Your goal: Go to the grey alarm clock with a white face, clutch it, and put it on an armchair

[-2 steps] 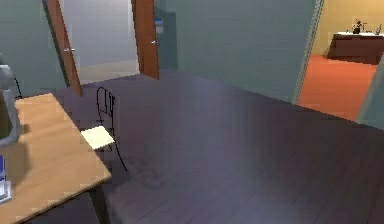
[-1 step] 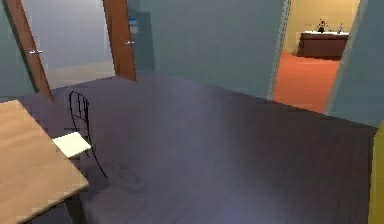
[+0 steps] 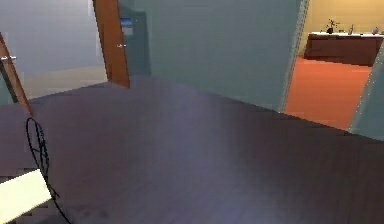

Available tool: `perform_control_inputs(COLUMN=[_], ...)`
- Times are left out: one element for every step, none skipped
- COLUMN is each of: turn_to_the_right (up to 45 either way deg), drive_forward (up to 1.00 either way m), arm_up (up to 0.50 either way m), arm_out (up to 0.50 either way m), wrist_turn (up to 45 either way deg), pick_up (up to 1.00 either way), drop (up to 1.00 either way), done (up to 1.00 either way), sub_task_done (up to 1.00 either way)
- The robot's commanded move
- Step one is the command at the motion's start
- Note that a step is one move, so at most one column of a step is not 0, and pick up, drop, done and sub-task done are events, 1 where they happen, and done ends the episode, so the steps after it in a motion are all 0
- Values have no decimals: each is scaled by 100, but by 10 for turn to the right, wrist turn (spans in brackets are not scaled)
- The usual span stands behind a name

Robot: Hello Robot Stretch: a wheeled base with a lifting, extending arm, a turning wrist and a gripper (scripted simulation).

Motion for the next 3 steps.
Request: perform_control_inputs(turn_to_the_right=[-150,0,-60], drive_forward=[0,100,0], arm_up=[0,0,0], arm_out=[0,0,0], wrist_turn=[0,0,0], pick_up=[0,0,0], drop=[0,0,0], done=[0,0,0], sub_task_done=[0,0,0])
